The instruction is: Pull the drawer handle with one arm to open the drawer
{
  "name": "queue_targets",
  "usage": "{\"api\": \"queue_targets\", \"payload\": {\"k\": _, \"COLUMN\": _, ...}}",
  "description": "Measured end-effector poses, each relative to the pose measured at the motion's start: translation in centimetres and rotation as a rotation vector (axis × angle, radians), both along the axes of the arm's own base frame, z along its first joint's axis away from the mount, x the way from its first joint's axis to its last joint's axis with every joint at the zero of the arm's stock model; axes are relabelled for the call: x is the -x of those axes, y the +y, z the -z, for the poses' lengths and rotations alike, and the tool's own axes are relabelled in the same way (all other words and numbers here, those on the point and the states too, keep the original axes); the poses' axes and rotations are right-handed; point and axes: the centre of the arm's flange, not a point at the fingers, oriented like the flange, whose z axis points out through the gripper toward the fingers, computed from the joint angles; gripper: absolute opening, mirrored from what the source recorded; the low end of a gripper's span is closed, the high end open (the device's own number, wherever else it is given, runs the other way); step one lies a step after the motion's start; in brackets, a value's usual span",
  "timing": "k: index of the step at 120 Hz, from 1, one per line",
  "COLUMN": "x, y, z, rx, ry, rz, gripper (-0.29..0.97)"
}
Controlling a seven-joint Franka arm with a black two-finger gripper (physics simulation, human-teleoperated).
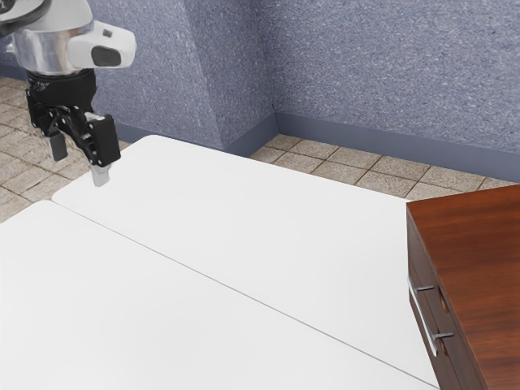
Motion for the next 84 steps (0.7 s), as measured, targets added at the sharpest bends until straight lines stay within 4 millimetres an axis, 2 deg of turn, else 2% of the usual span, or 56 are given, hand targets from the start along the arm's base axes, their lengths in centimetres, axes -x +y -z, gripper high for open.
{"api": "queue_targets", "payload": {"k": 16, "x": -1.5, "y": -0.3, "z": -1.2, "rx": -0.036, "ry": -0.126, "rz": 0.066, "gripper": 0.68}}
{"api": "queue_targets", "payload": {"k": 35, "x": -2.4, "y": -1.1, "z": -2.1, "rx": -0.051, "ry": -0.198, "rz": 0.129, "gripper": 0.68}}
{"api": "queue_targets", "payload": {"k": 45, "x": -2.9, "y": -2.5, "z": -1.8, "rx": -0.05, "ry": -0.208, "rz": 0.174, "gripper": 0.68}}
{"api": "queue_targets", "payload": {"k": 57, "x": -3.6, "y": -3.9, "z": -0.5, "rx": -0.056, "ry": -0.185, "rz": 0.226, "gripper": 0.68}}
{"api": "queue_targets", "payload": {"k": 73, "x": -3.8, "y": -9.1, "z": -0.2, "rx": -0.065, "ry": -0.183, "rz": 0.359, "gripper": 0.68}}
{"api": "queue_targets", "payload": {"k": 84, "x": -4.0, "y": -9.7, "z": 0.1, "rx": -0.07, "ry": -0.177, "rz": 0.386, "gripper": 0.68}}
